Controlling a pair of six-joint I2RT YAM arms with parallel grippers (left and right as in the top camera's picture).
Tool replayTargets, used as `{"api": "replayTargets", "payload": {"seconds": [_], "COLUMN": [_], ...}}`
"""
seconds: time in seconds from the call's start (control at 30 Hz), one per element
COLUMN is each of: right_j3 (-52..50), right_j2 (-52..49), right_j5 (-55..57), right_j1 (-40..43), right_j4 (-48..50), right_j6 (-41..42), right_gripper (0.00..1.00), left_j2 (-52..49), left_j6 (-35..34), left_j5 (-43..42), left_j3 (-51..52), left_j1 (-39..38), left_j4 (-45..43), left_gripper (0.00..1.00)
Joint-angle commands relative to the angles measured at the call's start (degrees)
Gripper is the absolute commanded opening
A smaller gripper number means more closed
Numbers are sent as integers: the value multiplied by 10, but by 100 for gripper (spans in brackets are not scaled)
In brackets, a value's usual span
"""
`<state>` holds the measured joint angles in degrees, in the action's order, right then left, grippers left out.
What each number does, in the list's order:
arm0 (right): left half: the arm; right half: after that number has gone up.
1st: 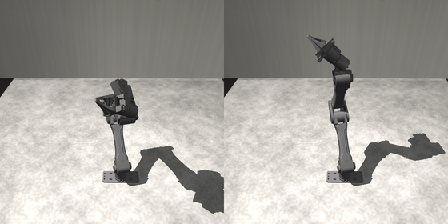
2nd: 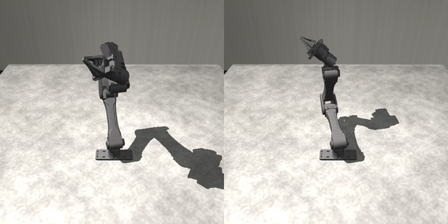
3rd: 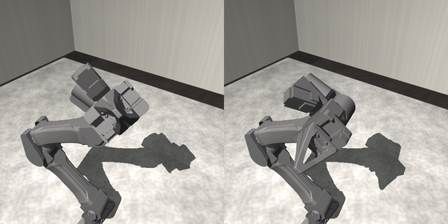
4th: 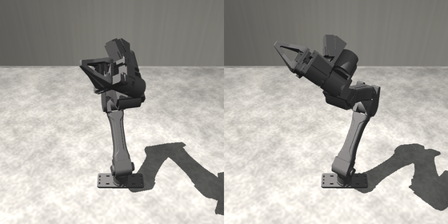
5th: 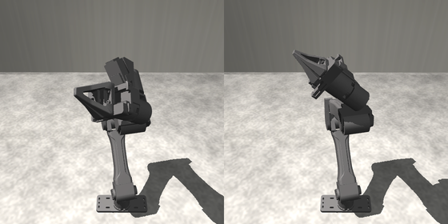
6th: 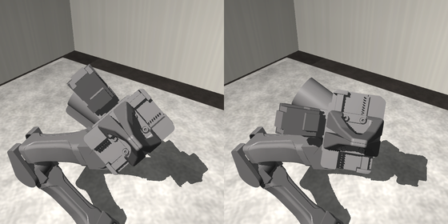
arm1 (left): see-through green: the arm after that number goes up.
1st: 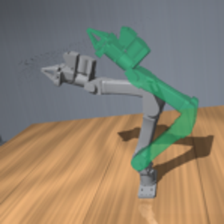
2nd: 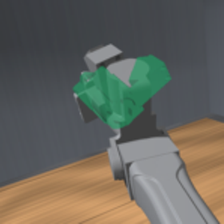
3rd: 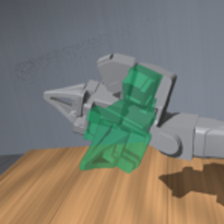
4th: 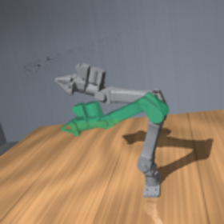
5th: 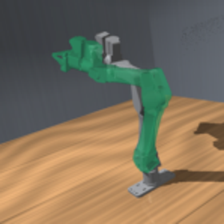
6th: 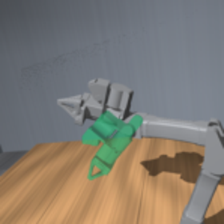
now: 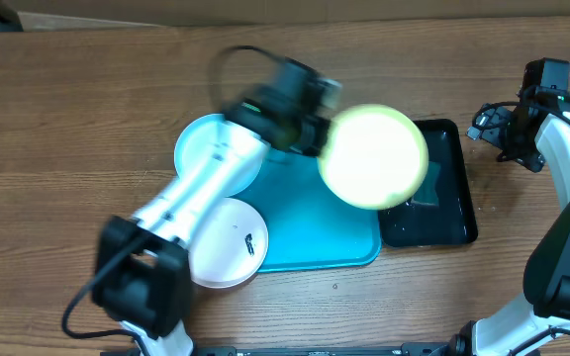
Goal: Clean dirty plates on tray and stack at the side
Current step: 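Carry the yellow plate to the table's left side and set it down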
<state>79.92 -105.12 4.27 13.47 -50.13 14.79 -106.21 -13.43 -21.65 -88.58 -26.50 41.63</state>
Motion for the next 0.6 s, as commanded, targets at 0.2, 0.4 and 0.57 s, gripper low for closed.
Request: {"api": "replayTargets", "payload": {"seconds": [0.2,0.4,0.57], "right_j3": [10,10,10], "right_j2": [9,9,9], "right_j5": [-1,-1,-1], "right_j1": [1,1,0], "right_j4": [4,4,4], "right_j6": [3,3,3], "right_gripper": [100,100,100], "left_j2": [-4,-4,-4], "left_j6": [-20,-35,-115], "left_j5": [-192,-83,64], "left_j3": [-14,-13,12], "left_j1": [373,542,635], "left_j4": [105,154,168], "left_gripper": [4,4,4]}}
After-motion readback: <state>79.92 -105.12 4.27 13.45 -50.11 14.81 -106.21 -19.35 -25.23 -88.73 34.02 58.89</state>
